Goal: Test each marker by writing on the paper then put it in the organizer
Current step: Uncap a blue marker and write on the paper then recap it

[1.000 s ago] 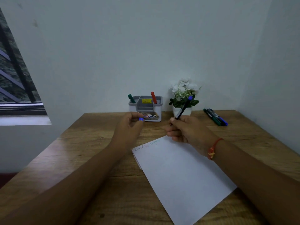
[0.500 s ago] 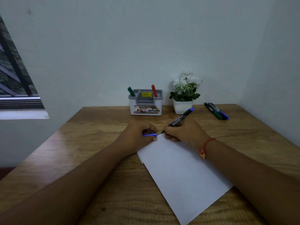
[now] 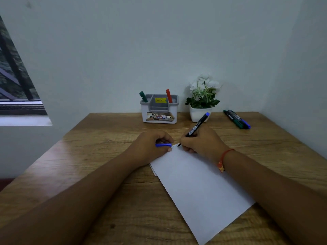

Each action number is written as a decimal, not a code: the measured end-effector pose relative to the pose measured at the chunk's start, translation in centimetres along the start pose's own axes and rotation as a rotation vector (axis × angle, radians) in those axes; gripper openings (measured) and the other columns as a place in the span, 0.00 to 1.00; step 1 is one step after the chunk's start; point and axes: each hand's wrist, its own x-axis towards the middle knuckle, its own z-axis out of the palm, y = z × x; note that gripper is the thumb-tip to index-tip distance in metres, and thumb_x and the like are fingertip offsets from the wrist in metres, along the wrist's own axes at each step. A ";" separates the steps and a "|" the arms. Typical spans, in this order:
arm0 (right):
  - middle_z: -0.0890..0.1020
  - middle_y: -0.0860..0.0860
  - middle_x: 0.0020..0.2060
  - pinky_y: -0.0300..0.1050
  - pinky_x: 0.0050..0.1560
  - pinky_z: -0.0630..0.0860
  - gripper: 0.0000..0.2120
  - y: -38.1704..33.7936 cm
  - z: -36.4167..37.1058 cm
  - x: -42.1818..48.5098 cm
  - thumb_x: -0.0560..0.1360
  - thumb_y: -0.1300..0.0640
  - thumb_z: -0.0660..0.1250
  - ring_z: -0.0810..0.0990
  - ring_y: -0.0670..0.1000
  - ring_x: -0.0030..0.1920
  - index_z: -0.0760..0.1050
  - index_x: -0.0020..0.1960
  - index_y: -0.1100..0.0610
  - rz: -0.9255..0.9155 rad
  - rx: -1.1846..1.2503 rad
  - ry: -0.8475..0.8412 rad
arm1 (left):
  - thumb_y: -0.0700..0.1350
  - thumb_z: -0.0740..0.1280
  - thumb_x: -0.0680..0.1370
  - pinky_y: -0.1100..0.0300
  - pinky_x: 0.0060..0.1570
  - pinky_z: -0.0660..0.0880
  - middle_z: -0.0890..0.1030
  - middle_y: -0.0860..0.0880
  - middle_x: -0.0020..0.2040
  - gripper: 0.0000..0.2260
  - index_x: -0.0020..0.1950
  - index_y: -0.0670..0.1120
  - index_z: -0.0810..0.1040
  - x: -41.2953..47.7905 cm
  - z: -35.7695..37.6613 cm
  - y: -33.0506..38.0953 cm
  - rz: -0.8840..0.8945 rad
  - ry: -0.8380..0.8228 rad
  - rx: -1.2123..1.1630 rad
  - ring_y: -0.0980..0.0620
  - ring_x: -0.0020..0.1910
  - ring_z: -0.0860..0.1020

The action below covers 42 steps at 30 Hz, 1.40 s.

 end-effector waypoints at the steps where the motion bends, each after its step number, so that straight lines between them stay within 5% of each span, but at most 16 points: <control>1: 0.86 0.53 0.32 0.43 0.38 0.81 0.08 0.0 0.0 0.1 0.72 0.58 0.70 0.81 0.45 0.30 0.84 0.36 0.60 0.007 0.001 -0.003 | 0.45 0.72 0.73 0.67 0.51 0.74 0.82 0.56 0.52 0.11 0.55 0.53 0.81 0.0 0.0 0.0 0.002 0.002 -0.004 0.61 0.49 0.77; 32: 0.85 0.56 0.31 0.49 0.42 0.82 0.11 0.4 -0.2 0.4 0.72 0.58 0.69 0.81 0.48 0.30 0.82 0.36 0.64 0.048 0.060 0.087 | 0.45 0.72 0.73 0.68 0.50 0.75 0.82 0.57 0.51 0.10 0.53 0.54 0.82 0.0 0.0 -0.1 0.017 -0.002 -0.029 0.61 0.49 0.77; 42: 0.86 0.53 0.33 0.47 0.41 0.81 0.05 0.2 -0.3 0.4 0.70 0.56 0.72 0.81 0.46 0.32 0.82 0.36 0.56 0.059 0.000 0.023 | 0.46 0.72 0.73 0.65 0.51 0.76 0.82 0.57 0.51 0.10 0.53 0.55 0.81 0.1 0.0 -0.2 0.014 -0.013 -0.021 0.61 0.49 0.77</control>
